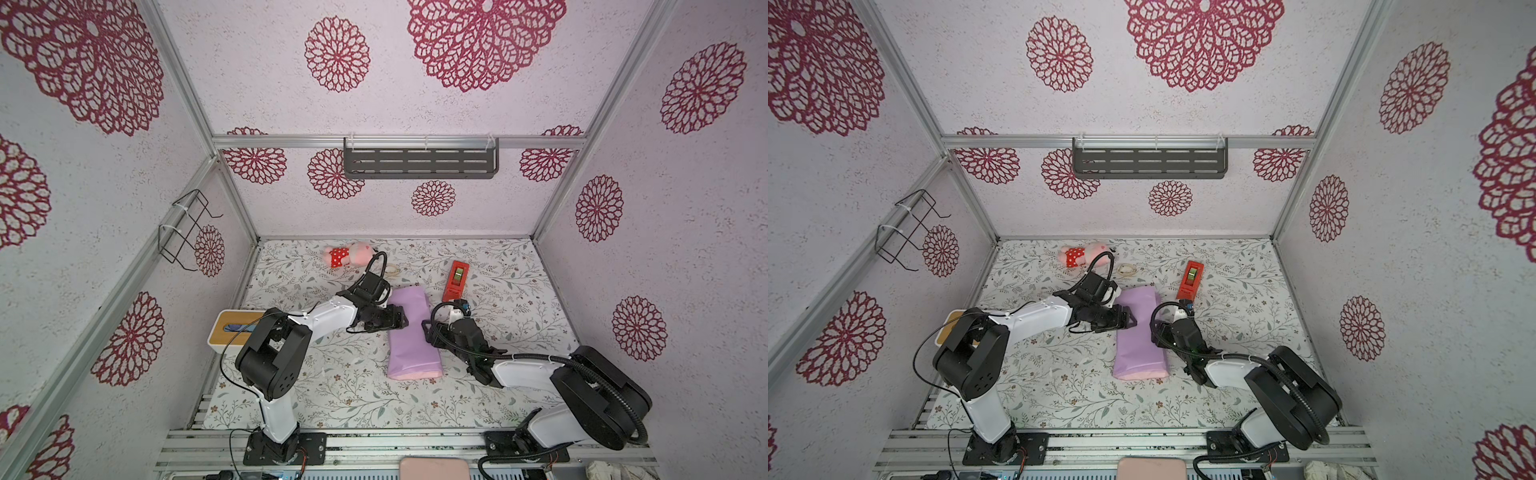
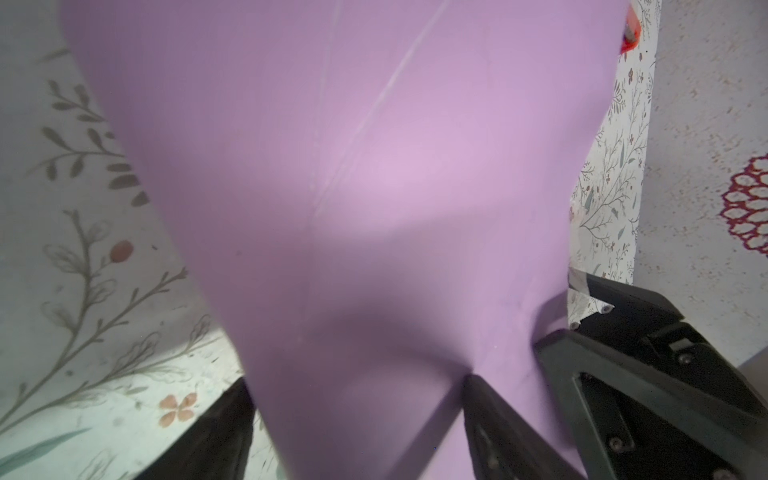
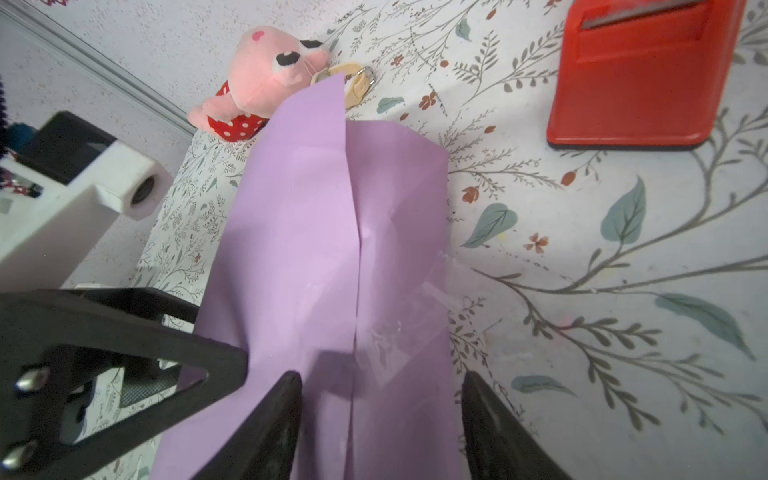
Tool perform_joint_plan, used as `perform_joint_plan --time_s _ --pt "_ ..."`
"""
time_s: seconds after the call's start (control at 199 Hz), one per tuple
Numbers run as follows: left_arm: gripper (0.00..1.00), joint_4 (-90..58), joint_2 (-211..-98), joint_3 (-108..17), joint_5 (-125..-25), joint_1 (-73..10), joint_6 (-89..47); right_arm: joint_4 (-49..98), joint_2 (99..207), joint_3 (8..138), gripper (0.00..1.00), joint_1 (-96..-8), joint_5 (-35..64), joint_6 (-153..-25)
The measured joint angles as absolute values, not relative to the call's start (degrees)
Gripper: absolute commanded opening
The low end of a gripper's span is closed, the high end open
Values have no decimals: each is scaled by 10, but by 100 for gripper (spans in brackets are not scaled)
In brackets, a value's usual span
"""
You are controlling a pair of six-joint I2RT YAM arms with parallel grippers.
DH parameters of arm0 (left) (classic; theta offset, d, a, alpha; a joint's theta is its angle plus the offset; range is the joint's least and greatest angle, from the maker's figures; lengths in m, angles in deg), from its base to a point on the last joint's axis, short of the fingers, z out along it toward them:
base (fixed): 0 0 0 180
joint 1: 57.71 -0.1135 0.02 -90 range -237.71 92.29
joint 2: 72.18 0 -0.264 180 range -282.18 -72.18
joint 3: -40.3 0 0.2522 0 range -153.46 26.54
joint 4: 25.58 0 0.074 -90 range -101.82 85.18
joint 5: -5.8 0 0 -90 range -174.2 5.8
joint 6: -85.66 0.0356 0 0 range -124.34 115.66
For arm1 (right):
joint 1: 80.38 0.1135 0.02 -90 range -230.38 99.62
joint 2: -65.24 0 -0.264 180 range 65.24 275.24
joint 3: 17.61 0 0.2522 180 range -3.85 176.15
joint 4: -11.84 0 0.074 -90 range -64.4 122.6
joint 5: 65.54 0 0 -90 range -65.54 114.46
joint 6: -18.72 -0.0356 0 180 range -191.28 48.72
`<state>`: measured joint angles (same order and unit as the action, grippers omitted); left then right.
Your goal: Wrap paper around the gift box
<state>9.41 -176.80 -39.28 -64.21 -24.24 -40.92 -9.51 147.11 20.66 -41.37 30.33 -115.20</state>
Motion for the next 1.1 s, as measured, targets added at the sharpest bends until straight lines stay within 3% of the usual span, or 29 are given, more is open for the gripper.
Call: perform_joint_plan --time_s 0.111,0.307,0.528,0.775,1.102 --pt "80 94 -1768 -393 -642 -243 -409 -57 1440 211 89 -434 291 -1142" --pt "80 94 -1768 -393 -641 -243 -409 15 1353 218 95 -484 284 -1130" --pt "80 94 -1768 -393 -641 -243 -409 138 1297 277 83 -499 273 -1095" --pt "80 94 -1768 -393 -642 -243 -410 276 1391 437 72 -458 229 -1047" --pt "80 94 -1768 -393 -642 -243 -410 375 1474 499 65 -433 212 -1038"
